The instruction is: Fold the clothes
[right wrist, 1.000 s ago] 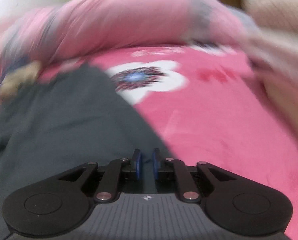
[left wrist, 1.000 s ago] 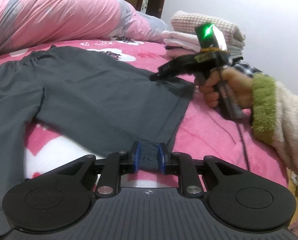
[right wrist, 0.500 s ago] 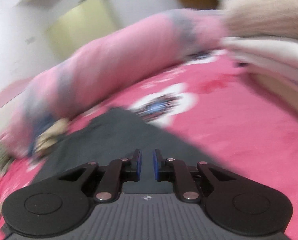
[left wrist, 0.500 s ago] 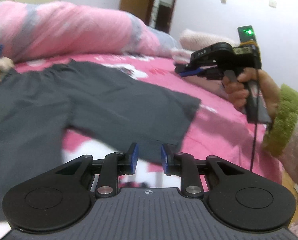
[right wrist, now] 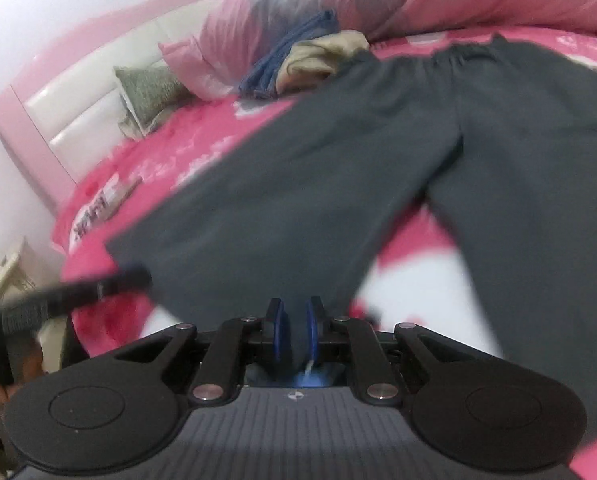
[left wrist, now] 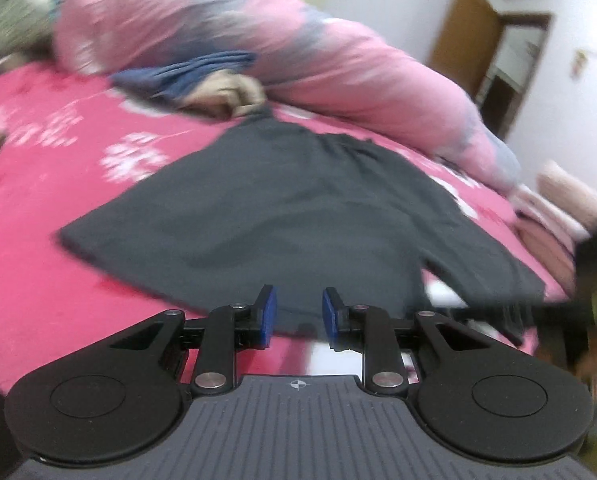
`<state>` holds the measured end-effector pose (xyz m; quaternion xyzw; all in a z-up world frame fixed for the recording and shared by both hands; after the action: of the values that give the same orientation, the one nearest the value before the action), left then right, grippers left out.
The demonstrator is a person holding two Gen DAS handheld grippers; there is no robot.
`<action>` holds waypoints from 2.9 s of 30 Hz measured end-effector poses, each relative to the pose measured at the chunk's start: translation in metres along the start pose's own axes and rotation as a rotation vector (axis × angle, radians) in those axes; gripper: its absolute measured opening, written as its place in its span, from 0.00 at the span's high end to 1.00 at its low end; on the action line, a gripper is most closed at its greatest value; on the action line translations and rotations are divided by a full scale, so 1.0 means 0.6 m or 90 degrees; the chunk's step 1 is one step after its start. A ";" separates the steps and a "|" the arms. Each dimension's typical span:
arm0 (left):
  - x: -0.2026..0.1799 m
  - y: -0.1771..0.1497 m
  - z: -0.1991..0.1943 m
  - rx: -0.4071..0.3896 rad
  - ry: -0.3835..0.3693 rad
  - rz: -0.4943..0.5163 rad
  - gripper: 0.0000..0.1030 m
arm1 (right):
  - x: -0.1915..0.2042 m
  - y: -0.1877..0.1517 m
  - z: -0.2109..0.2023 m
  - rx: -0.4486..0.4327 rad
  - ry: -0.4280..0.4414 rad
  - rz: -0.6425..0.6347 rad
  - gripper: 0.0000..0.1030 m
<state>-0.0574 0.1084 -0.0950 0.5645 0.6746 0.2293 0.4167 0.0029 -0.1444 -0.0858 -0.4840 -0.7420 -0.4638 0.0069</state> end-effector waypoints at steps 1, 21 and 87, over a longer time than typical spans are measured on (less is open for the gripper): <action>0.008 0.003 -0.002 -0.003 0.002 -0.006 0.76 | 0.012 -0.009 -0.010 -0.007 0.002 -0.003 0.87; 0.058 0.057 -0.009 -0.056 0.044 -0.006 0.69 | 0.059 0.027 -0.018 -0.056 -0.040 0.109 0.86; 0.120 0.074 0.088 0.025 0.037 -0.002 1.00 | 0.027 0.388 0.364 0.076 -0.179 -0.012 0.50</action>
<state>0.0101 0.1797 -0.1114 0.5650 0.6916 0.2316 0.3857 0.2589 0.0427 -0.0442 -0.5356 -0.7665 -0.3469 -0.0728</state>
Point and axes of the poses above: each gripper's, at about its wrist camera, not at the fingertips, and z roughly the way its jaws point, x to its left, y to its top, the point moved 2 cm from there along z, roughly the way its jaws point, and after that the axes turned 7 degrees about y, right-handed, at the moved point
